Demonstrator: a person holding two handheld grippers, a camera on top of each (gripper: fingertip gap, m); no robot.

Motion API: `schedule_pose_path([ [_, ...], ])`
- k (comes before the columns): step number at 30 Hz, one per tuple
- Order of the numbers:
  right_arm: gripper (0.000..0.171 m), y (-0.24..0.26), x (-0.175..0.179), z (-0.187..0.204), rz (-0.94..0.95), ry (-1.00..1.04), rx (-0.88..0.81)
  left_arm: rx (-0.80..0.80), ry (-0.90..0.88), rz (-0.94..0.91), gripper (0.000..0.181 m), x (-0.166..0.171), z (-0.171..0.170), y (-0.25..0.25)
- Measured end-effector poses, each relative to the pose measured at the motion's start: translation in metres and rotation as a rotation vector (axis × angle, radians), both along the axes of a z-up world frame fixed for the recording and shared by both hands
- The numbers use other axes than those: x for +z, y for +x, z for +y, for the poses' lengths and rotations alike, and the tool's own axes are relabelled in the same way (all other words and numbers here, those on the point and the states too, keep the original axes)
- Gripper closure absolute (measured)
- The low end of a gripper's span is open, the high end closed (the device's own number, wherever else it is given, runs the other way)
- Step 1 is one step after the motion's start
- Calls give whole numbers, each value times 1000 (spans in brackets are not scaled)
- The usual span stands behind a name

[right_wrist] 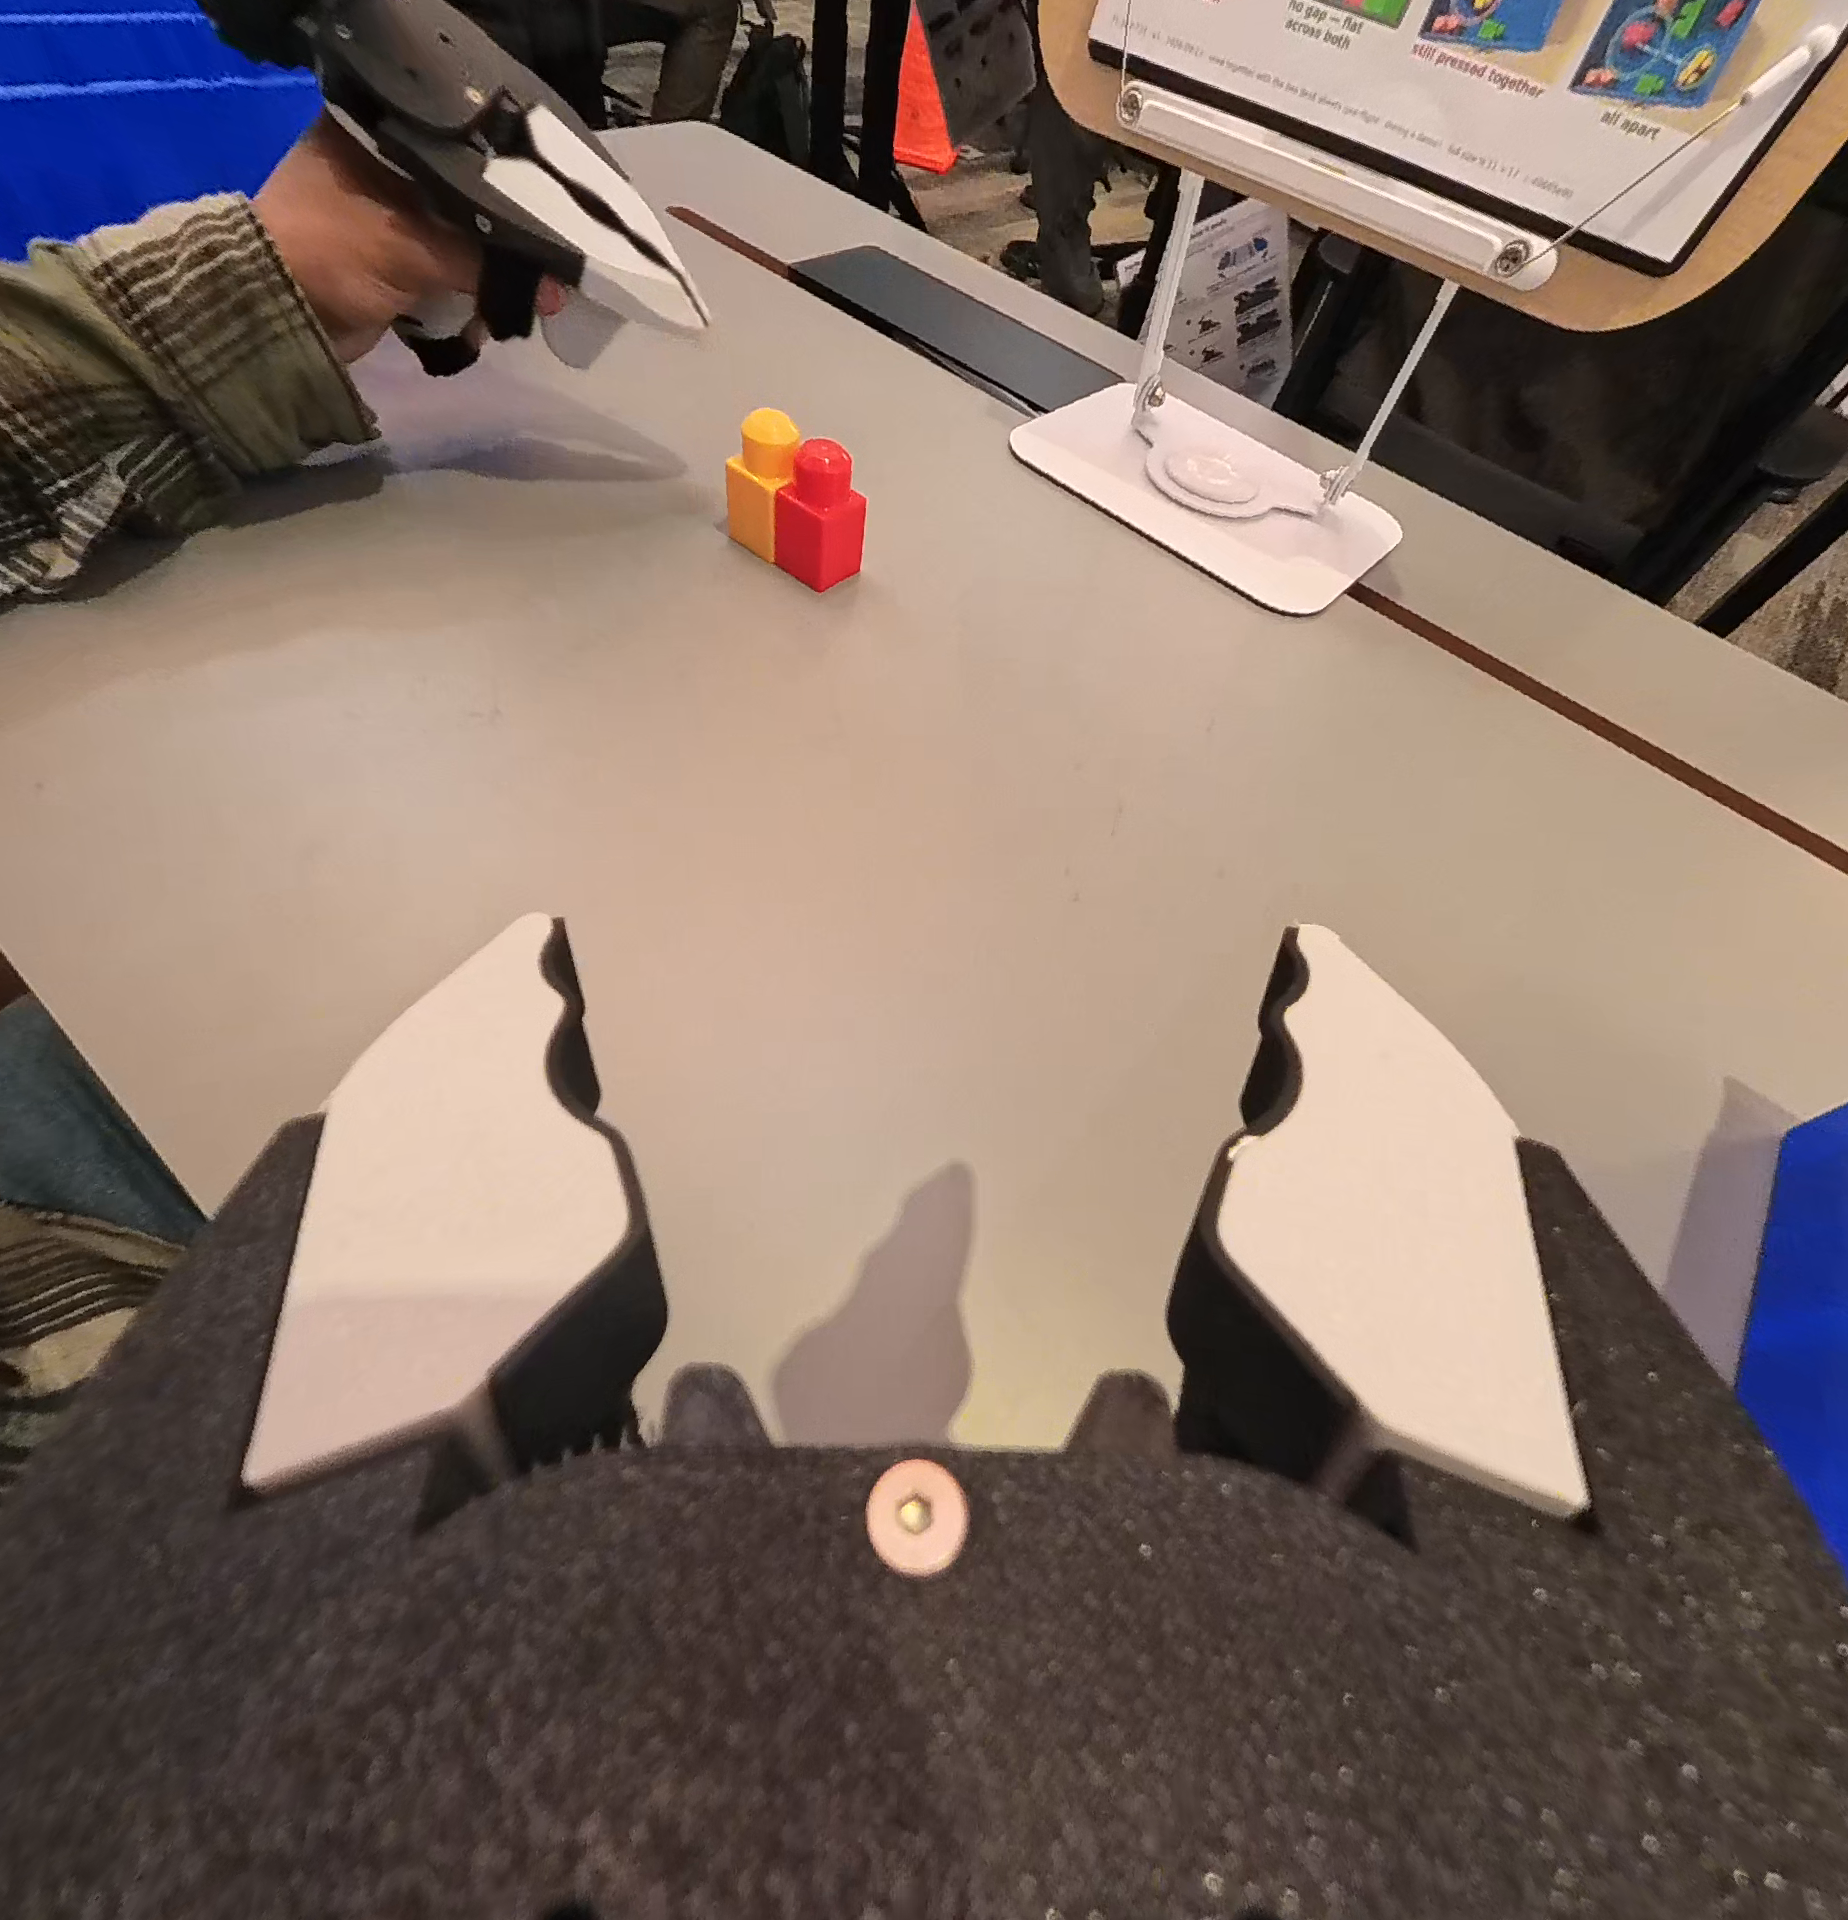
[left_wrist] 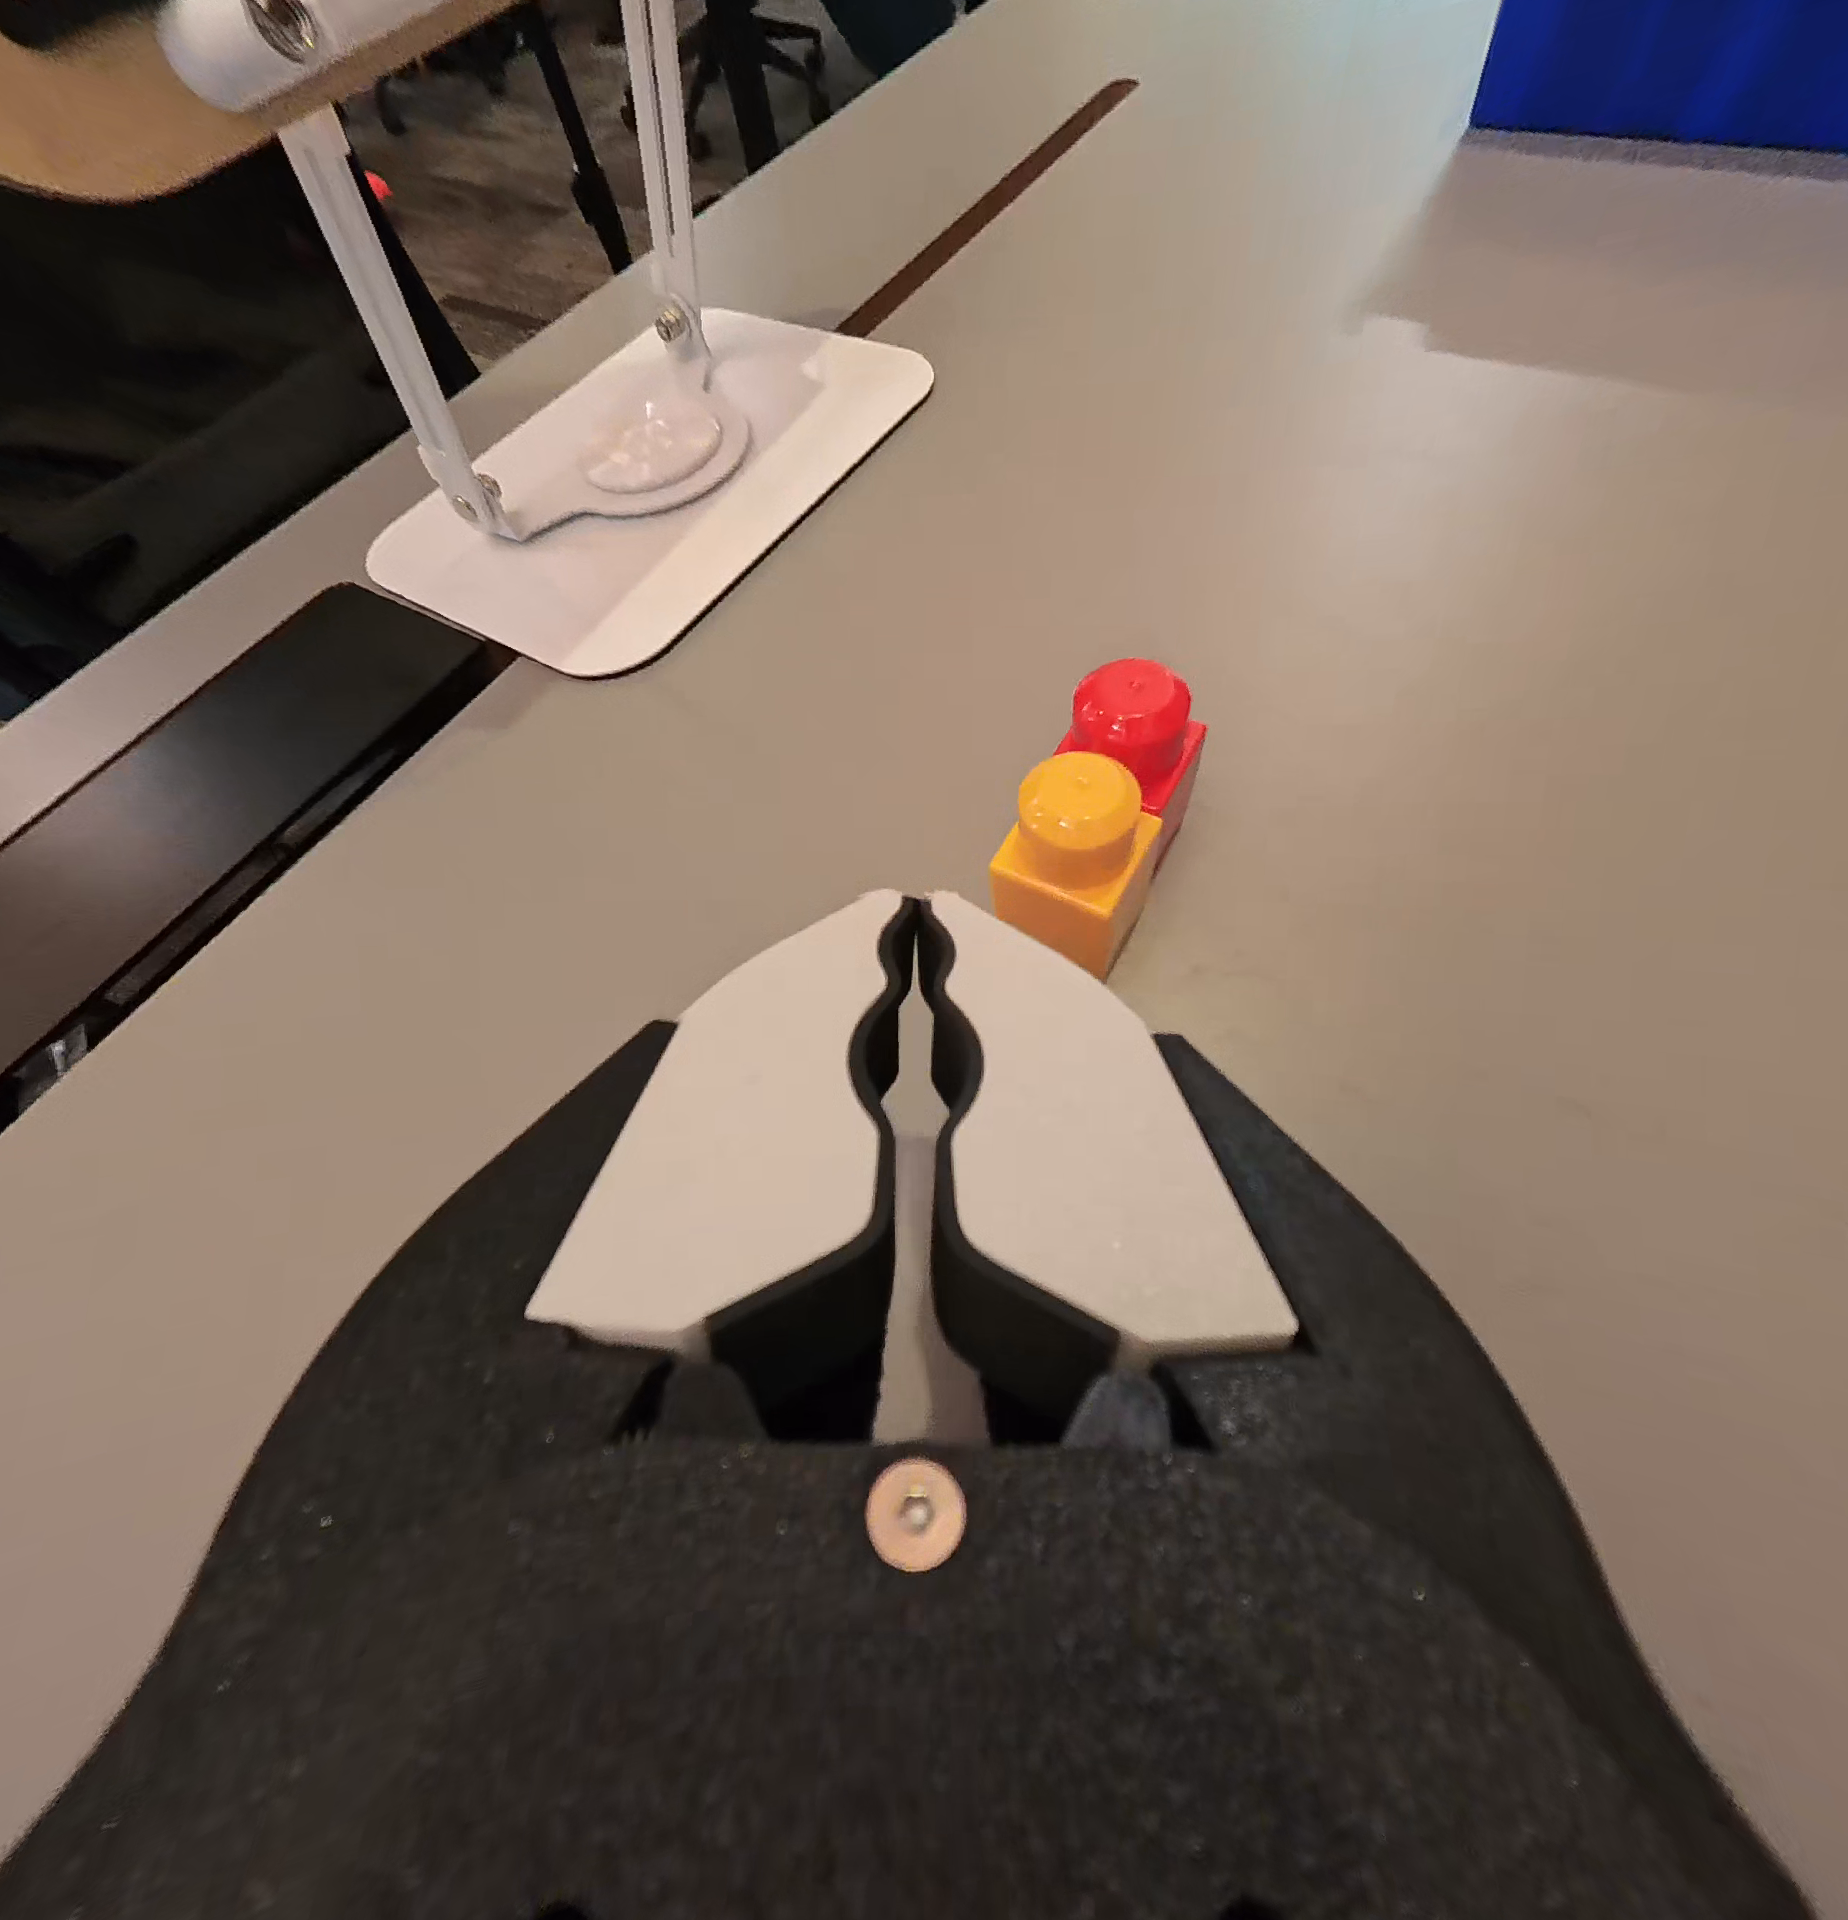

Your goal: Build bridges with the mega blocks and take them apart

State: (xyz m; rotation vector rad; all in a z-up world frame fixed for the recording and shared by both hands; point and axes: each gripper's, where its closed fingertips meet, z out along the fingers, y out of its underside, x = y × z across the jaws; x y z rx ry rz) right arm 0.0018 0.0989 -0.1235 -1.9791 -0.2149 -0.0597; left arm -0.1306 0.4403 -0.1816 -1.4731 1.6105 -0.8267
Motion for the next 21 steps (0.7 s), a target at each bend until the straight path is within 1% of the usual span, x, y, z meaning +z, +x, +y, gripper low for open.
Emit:
schedule_pose_path([
  [2, 49, 1, 0, 0, 3, -1, -1, 12, 12, -13, 181, 4, -1, -3],
  [9, 49, 4, 1, -3, 12, 15, -15, 11, 38, -67, 181, 17, -20, -11],
  [17, 49, 7, 5, -8, 25, 38, -25, -20, -64, -161, 181, 30, -37, -16],
  [21, 49, 9, 8, -8, 40, 65, -29, -37, -109, -201, 181, 37, -55, -24],
])
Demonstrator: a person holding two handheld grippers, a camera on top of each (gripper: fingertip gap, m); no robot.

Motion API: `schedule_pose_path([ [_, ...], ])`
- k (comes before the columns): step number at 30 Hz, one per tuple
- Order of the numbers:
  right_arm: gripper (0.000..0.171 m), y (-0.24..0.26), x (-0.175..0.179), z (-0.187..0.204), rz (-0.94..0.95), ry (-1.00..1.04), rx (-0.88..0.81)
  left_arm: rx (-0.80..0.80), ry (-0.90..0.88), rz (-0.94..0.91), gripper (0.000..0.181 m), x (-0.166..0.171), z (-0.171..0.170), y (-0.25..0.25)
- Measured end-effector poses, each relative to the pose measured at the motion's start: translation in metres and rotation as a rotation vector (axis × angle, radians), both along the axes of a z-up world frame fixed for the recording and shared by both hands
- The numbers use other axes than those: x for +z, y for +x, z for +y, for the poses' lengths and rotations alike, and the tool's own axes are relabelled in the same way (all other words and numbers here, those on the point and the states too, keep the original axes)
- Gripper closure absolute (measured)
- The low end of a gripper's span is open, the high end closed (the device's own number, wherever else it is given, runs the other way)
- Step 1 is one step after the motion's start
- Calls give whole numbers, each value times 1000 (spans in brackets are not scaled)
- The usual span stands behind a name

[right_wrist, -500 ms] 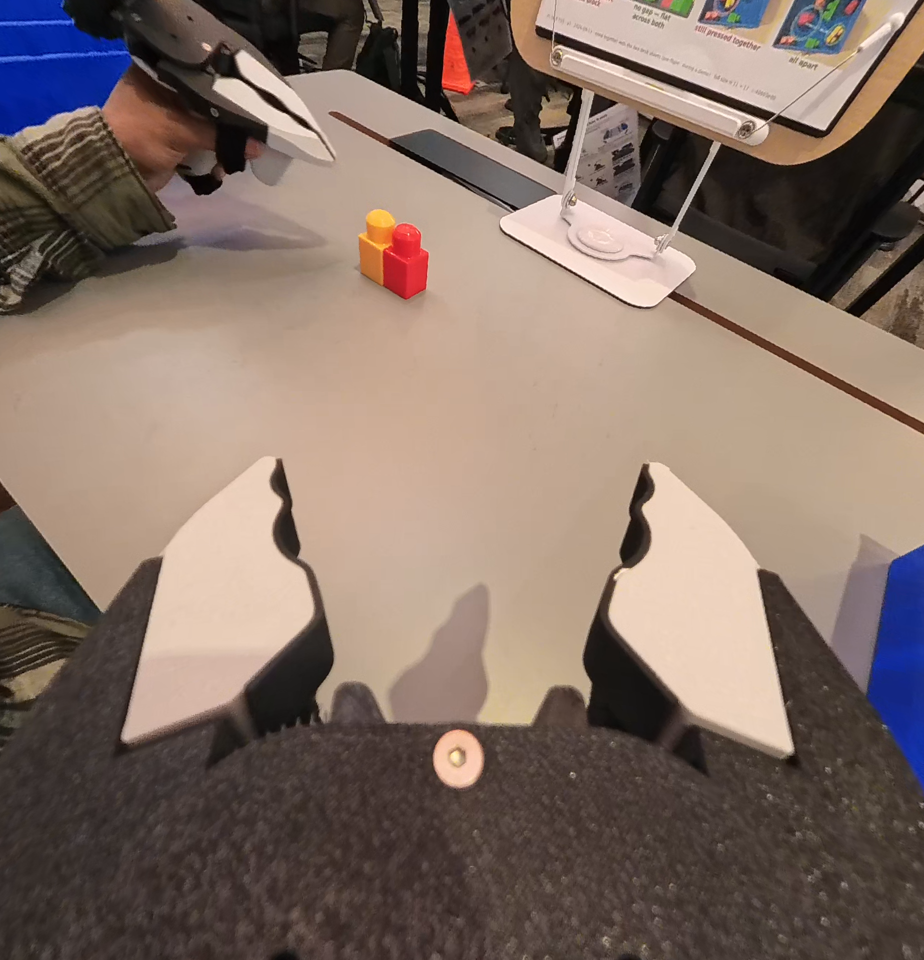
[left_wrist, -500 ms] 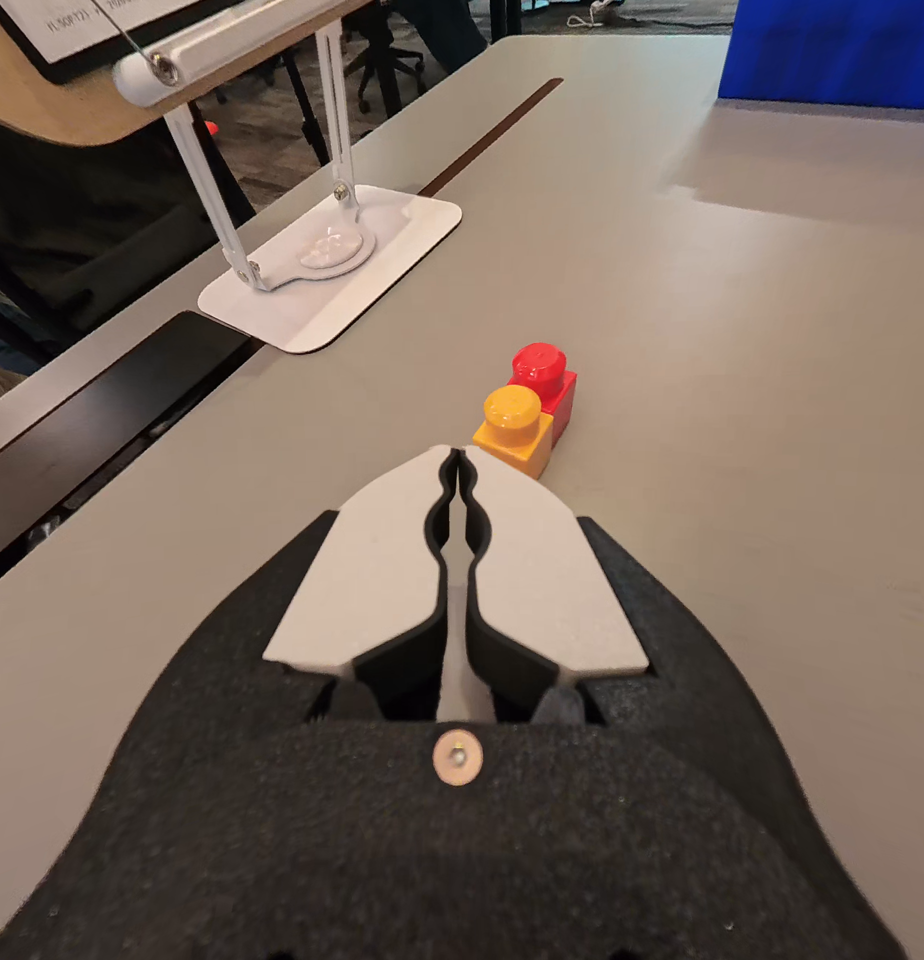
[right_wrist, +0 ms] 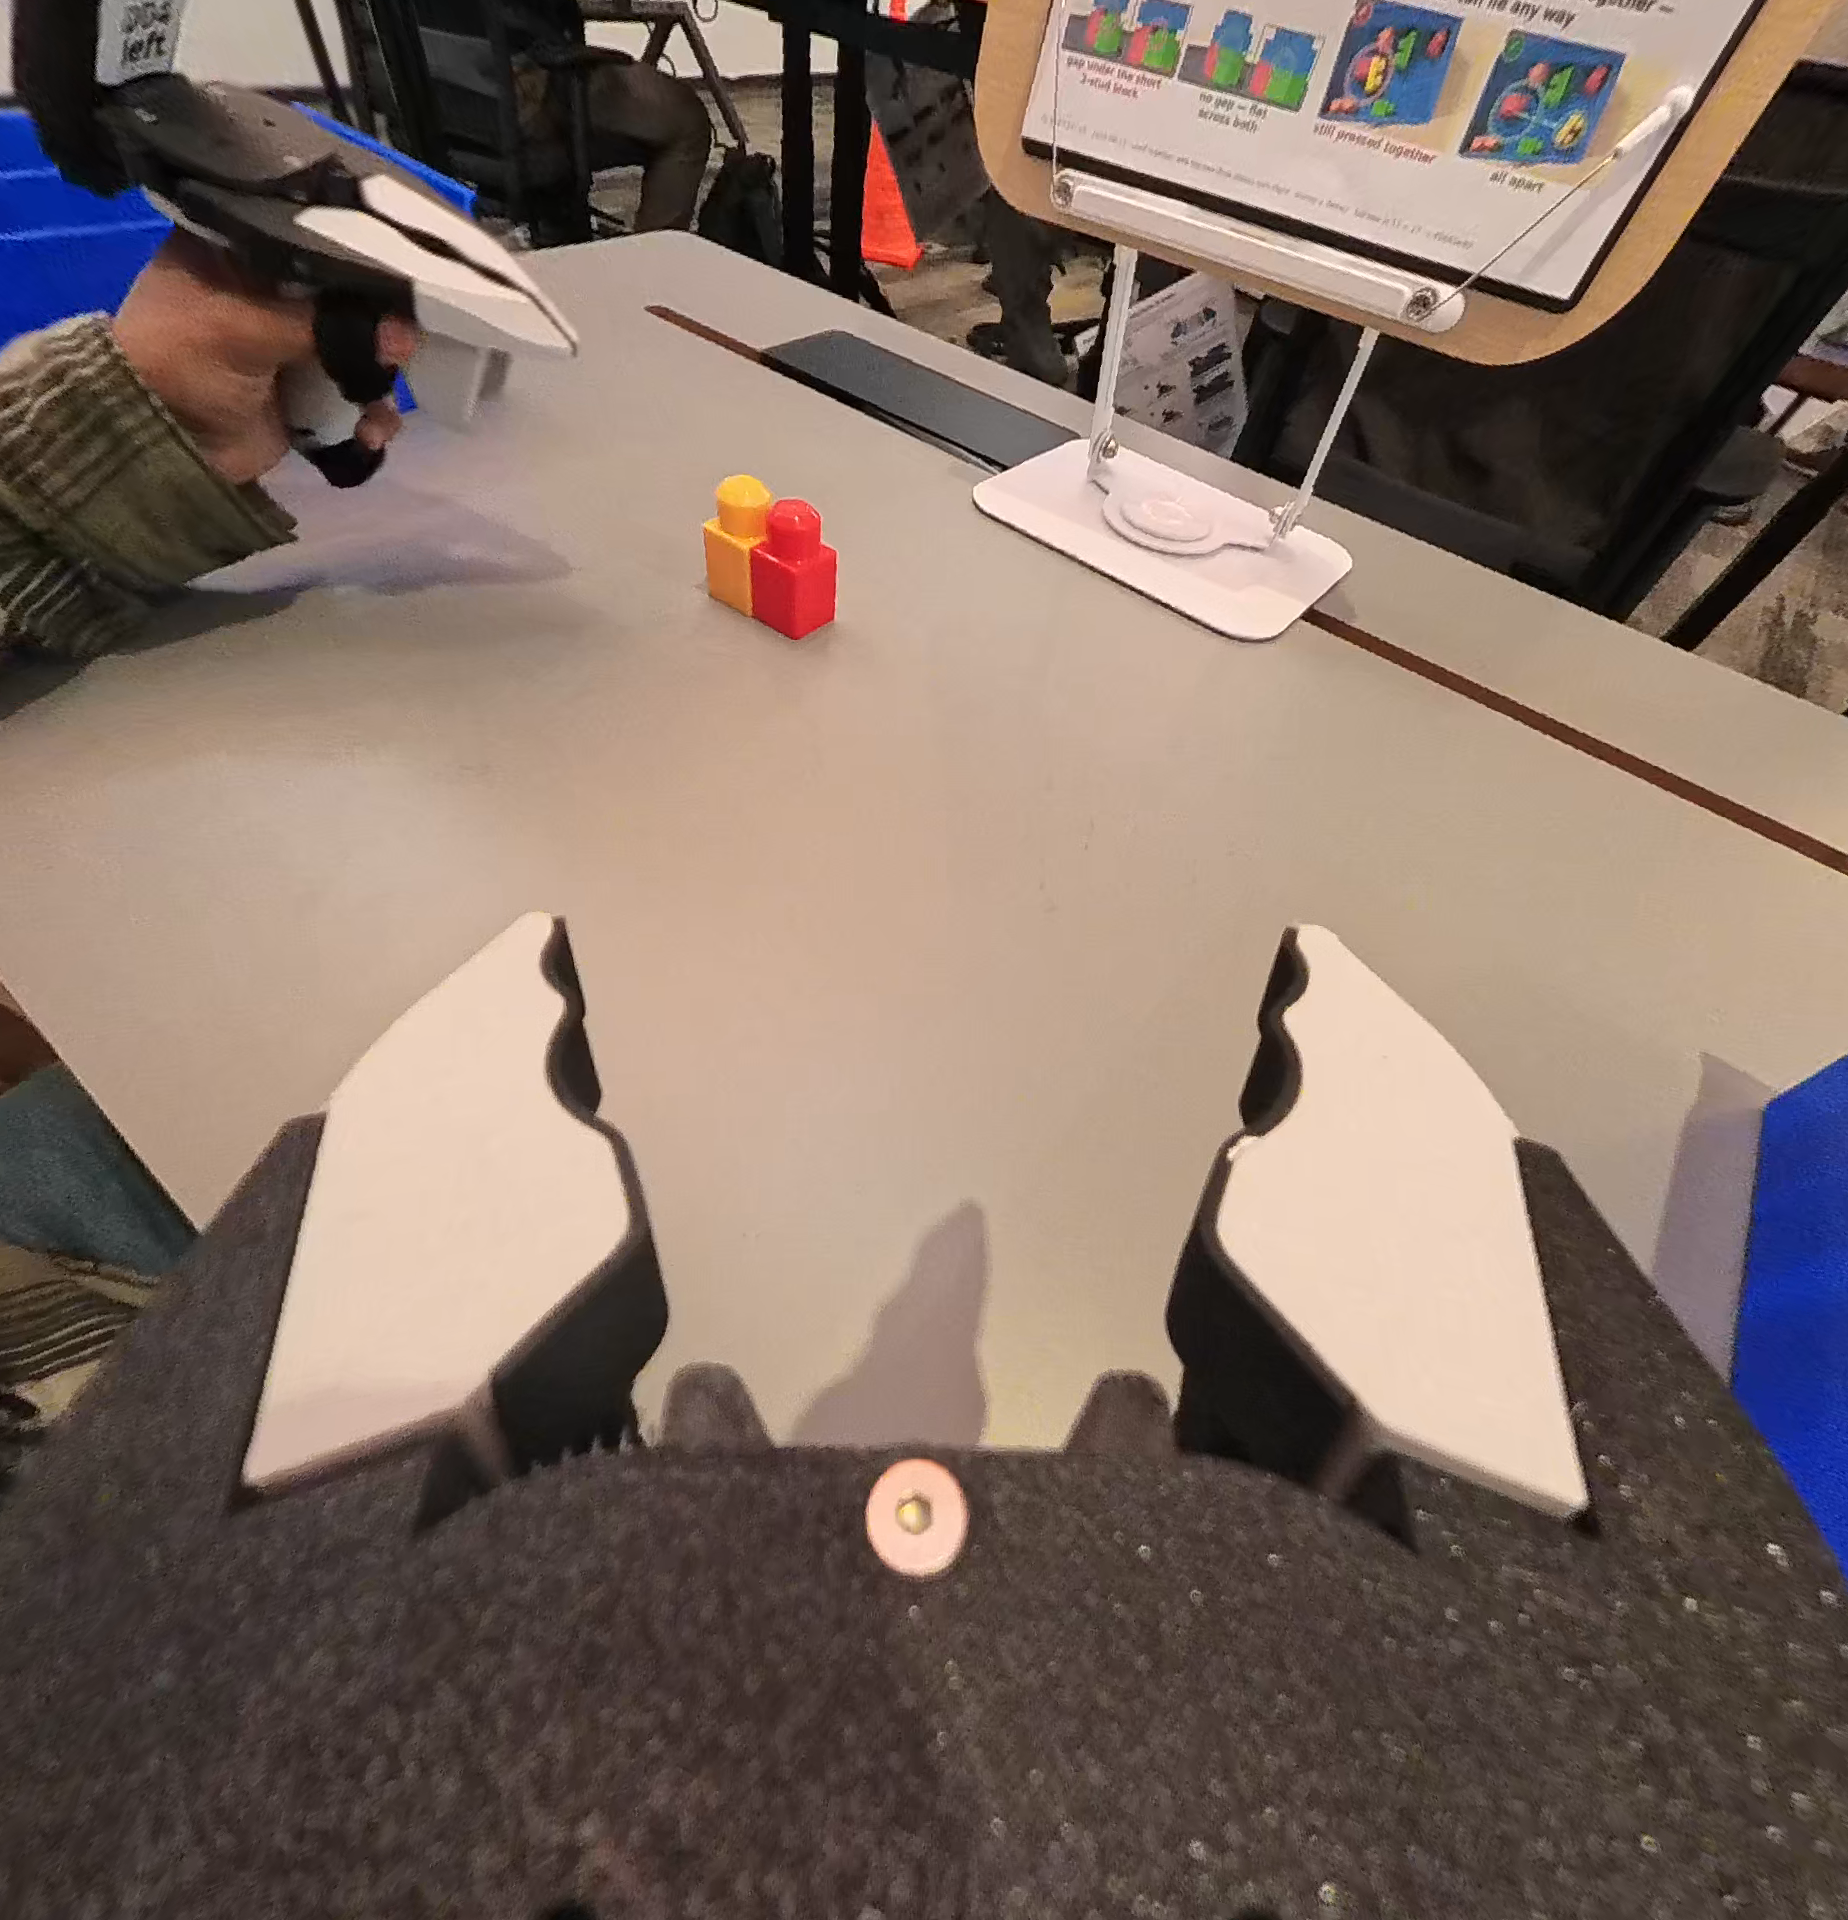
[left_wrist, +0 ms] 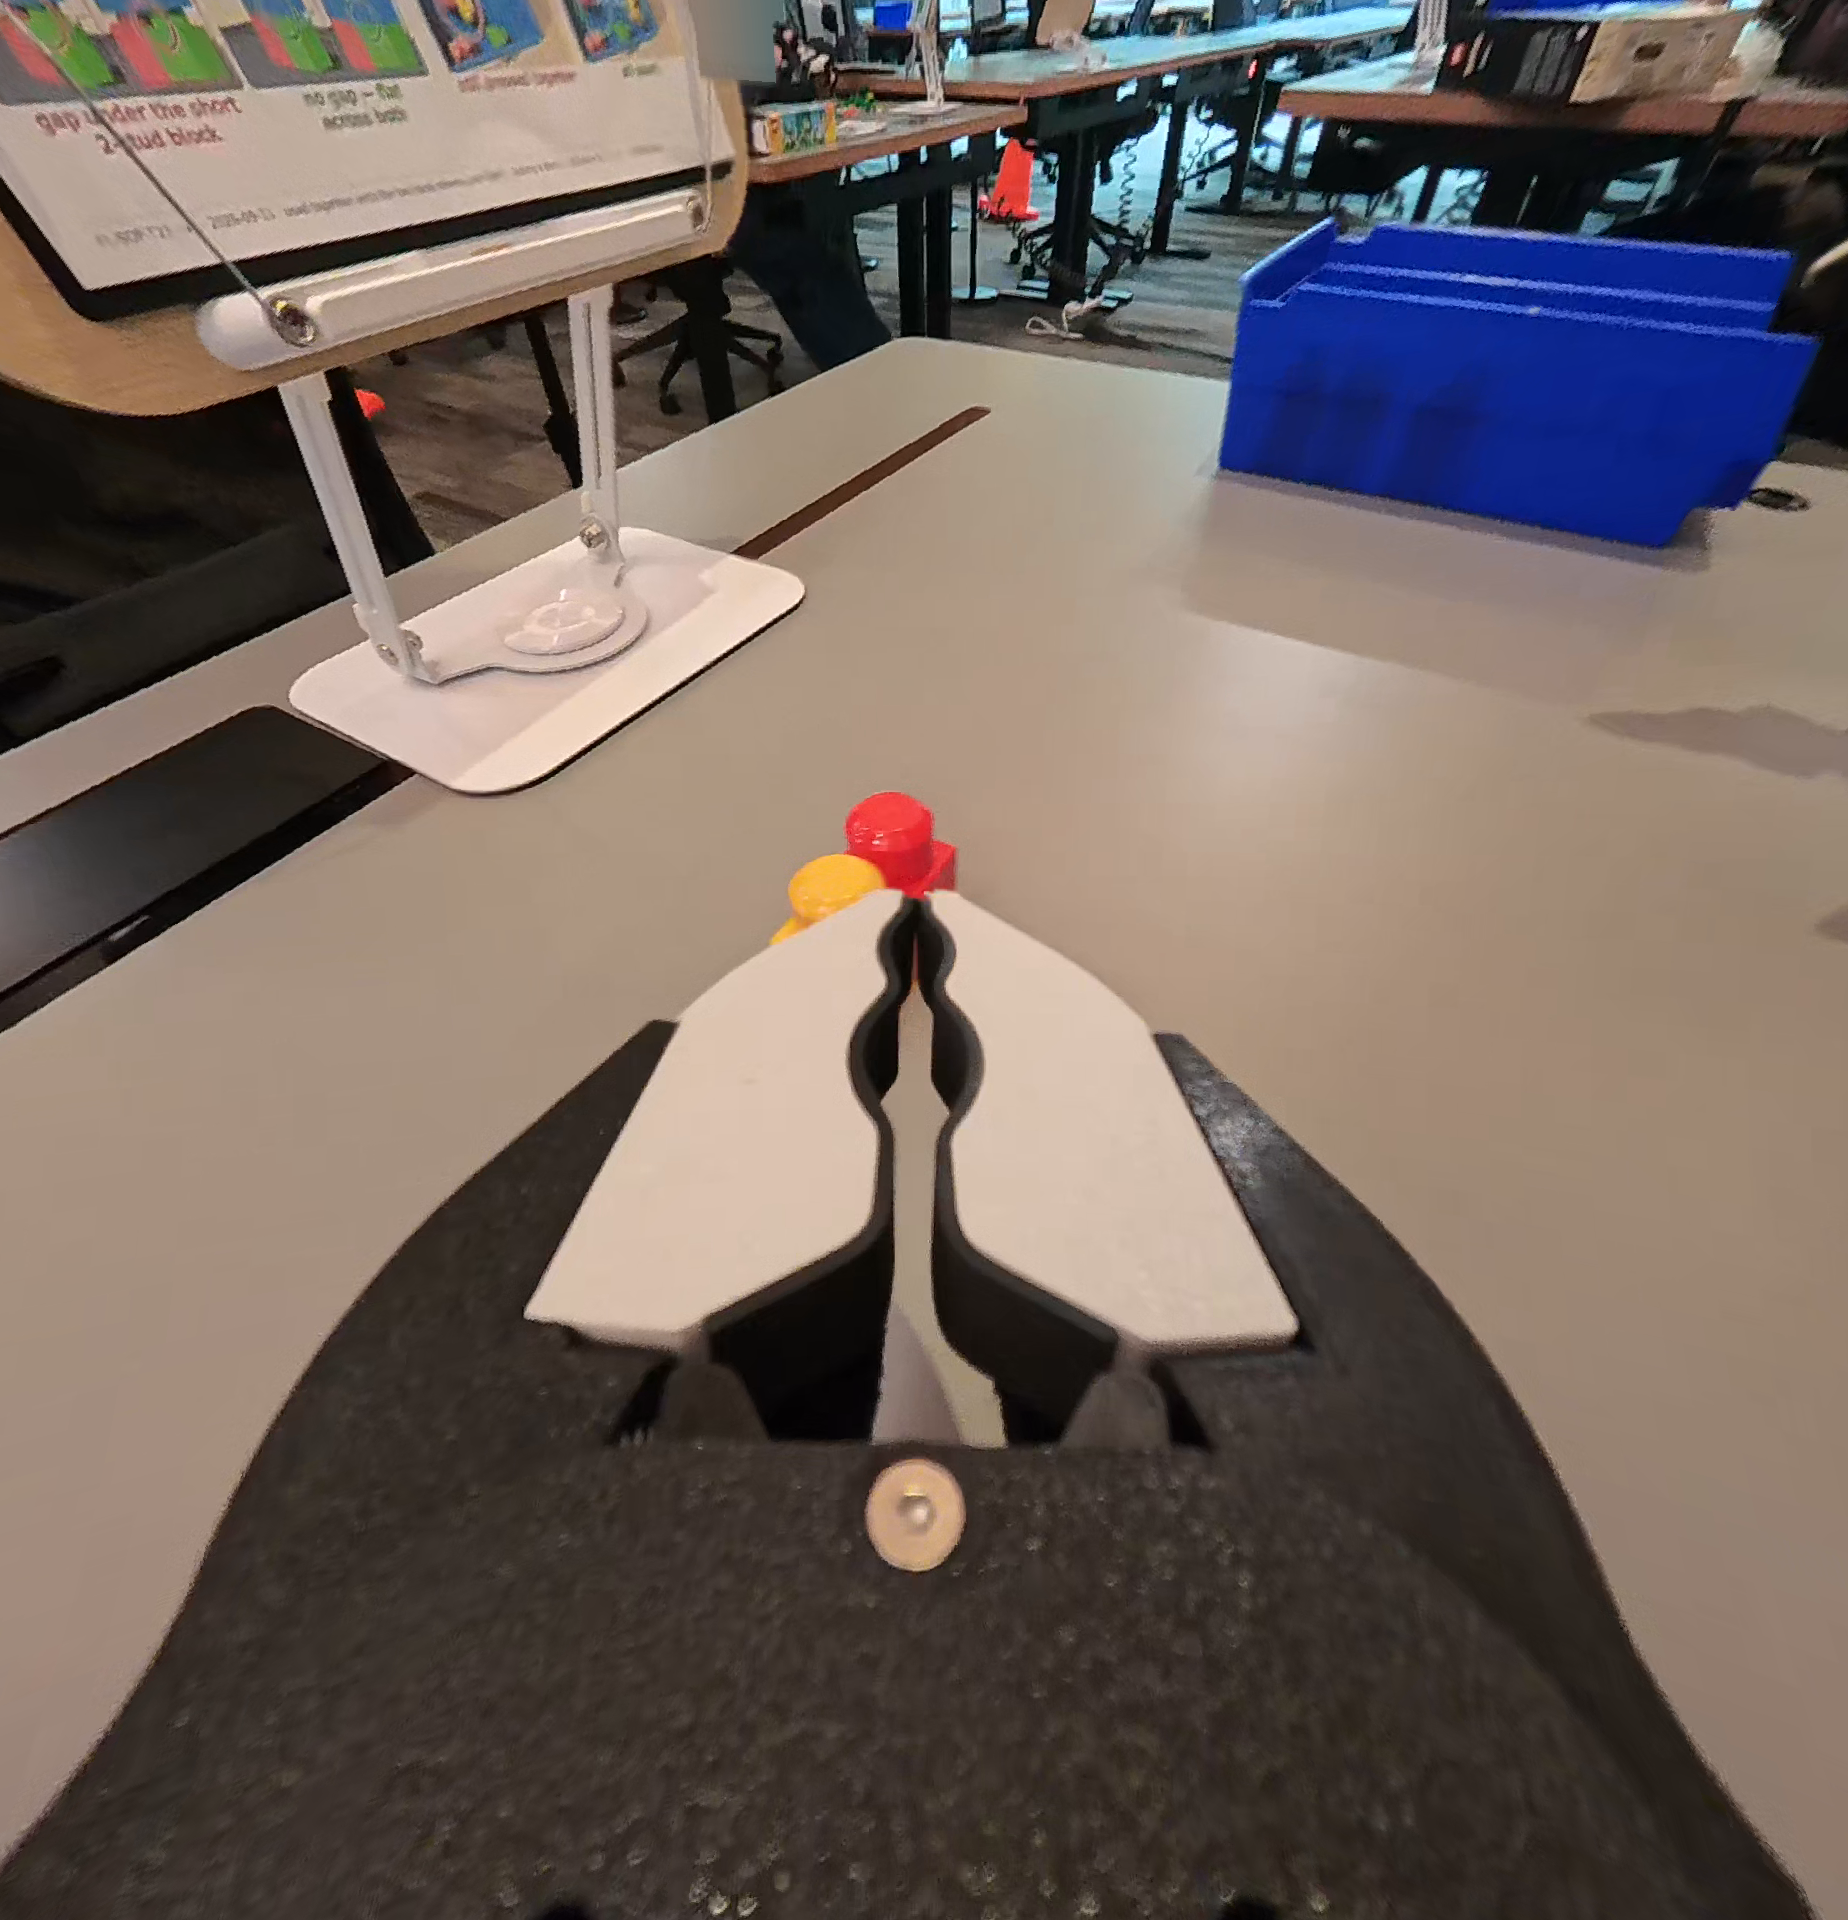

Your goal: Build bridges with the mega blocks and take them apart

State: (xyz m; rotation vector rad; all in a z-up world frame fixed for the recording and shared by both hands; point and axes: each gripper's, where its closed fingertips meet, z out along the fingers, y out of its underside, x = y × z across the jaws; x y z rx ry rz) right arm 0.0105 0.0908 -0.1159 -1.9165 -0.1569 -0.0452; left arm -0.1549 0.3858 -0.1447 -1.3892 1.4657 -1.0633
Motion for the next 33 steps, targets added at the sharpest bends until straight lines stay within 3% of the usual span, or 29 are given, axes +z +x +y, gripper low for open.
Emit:
schedule_pose_path([
  [8, 50, 7, 6, 6, 16, 43, 9, 7, -104, -201, 179, 57, -51, -57],
  [17, 50, 12, 11, 26, 36, 80, 40, 92, -204, -237, 171, 75, -65, -118],
  [23, 50, 10, 5, 36, 49, 73, 67, 189, -125, -181, 165, 91, -49, -152],
  [33, 51, 5, -1, 40, 75, 84, 98, 492, 36, 7, 162, 111, 22, -248],
])
